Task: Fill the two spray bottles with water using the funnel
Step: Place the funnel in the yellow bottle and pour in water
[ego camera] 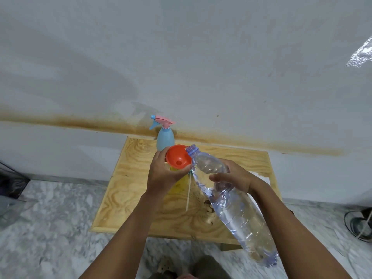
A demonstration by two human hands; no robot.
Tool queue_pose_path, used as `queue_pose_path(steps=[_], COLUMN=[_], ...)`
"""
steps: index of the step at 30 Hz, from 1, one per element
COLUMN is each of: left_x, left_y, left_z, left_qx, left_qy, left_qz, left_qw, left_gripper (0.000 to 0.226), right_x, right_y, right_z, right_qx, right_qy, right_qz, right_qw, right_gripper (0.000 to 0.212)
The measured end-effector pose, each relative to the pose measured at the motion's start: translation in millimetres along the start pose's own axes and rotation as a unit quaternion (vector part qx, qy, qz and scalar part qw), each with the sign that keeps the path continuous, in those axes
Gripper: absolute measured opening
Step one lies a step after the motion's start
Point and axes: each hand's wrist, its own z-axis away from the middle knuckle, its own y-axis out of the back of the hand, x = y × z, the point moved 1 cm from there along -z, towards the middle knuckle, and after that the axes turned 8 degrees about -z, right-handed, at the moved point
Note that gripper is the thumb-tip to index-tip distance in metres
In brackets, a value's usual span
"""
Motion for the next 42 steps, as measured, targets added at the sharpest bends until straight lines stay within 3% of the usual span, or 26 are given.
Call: queue_pose_path(steps=[3,8,14,20,24,30,42], left_x=[0.1,-1.4,0.5,5.3,5.8,4.1,4.6], left_y=[0.0,-0.4,0.0,1.1,1.0,1.6,1.9], left_z=[0.7,-0.1,-1.0,2.2,1.6,2.5,4.0], left_qx=[0.003,0.006,0.010,0.009,0.011,0.009,0.007], left_qy=[-0.004,-0.013,-0.011,-0.019,-0.013,-0.011,-0.005], left_qz=[-0.005,-0.006,-0.012,-0.016,-0.010,-0.011,-0.009], left_qw=[1.000,1.000,1.000,1.000,1.000,1.000,1.000], left_gripper=[0.090,0.080,0.087,0.088,0.090,0.092,0.089], right_x=[-5.3,-12.6,-13.0,-16.0,-16.5,-16.9,-15.3], right_y=[-2.1,-4.2,-4.1,-6.5,-6.5,-6.4,-5.7], right_z=[2.8,7.0,7.4,17.2,16.9,16.5,18.1], right_qx=[-0.003,-0.008,-0.001,0.009,0.011,0.006,-0.001], right_qy=[-0.010,-0.019,-0.021,-0.028,-0.038,-0.040,-0.043], right_qz=[0.000,0.001,0.007,0.013,0.020,0.016,0.011], right_qw=[1.000,1.000,1.000,0.999,0.999,0.999,0.999], right_gripper=[0.049,0.051,0.049,0.029,0.039,0.033,0.045])
